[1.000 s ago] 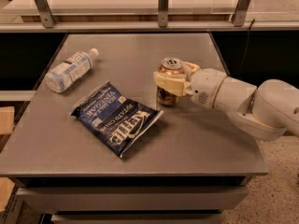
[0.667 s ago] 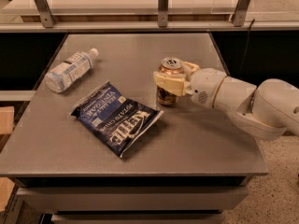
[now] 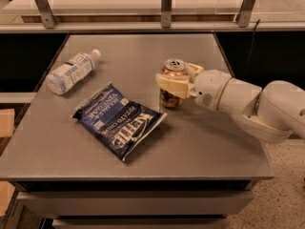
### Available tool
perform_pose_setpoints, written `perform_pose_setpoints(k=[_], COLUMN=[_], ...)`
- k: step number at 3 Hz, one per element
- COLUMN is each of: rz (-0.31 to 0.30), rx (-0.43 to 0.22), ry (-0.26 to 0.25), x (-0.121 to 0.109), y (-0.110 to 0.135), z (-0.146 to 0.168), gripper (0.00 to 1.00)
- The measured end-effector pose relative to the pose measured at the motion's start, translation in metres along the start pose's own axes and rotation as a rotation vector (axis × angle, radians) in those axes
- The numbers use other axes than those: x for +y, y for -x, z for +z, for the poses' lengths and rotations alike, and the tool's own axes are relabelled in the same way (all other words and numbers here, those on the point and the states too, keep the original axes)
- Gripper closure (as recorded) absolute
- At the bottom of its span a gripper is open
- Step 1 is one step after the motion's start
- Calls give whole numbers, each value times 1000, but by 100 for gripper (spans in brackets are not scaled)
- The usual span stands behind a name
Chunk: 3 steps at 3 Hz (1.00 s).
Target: Move orange can near blue chip bag
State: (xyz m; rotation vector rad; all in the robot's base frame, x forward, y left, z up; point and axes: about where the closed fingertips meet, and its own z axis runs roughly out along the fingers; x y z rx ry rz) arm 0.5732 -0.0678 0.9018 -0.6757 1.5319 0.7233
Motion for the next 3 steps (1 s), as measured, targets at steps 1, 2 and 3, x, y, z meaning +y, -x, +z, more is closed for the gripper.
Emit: perform_pose_setpoints(k=[1, 2, 3], rz=[-1, -2, -2], rx=[0, 0, 0], ry=[4, 7, 8], x=[2, 3, 4], y=[1, 1, 1], z=[2, 3, 3], gripper=[12, 0, 0])
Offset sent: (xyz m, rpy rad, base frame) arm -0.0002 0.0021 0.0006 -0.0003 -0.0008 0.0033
